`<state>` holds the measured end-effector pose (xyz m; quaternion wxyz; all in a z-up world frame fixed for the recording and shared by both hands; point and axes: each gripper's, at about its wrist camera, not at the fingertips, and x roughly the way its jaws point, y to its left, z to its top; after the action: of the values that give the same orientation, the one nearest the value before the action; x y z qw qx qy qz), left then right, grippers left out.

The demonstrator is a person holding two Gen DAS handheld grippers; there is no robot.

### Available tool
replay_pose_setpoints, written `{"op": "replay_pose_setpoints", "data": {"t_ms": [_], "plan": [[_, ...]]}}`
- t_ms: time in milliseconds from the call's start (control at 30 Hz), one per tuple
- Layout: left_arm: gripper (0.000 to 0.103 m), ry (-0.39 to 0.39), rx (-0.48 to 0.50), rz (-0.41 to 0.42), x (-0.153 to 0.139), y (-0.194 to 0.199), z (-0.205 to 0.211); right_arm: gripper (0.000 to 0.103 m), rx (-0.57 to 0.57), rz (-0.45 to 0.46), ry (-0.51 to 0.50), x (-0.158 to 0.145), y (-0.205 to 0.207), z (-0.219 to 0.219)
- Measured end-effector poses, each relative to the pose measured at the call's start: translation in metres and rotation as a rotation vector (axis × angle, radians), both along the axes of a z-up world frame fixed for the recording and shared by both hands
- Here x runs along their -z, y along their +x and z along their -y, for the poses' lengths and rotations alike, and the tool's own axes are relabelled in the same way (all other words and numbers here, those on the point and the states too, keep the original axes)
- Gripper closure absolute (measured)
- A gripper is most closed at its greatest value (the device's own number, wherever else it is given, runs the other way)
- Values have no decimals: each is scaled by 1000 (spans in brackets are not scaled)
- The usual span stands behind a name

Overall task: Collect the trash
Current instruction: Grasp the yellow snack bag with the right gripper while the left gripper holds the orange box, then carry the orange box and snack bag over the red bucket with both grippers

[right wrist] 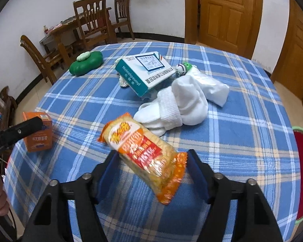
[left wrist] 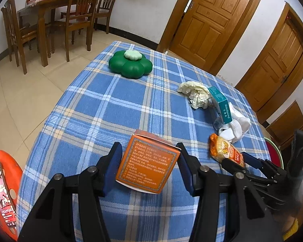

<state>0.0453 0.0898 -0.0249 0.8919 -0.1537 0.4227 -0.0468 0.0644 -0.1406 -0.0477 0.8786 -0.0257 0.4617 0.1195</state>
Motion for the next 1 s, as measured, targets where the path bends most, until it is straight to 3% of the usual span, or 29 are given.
{"op": "replay_pose_setpoints", "data": {"t_ms": [333, 1000], "plan": [[48, -7, 0, -1, 0, 0, -1, 56, 17, 16, 65, -5, -9, 8], [48, -13, 49, 23, -15, -6, 21, 57, 140, 86, 208, -34, -57, 66]]}}
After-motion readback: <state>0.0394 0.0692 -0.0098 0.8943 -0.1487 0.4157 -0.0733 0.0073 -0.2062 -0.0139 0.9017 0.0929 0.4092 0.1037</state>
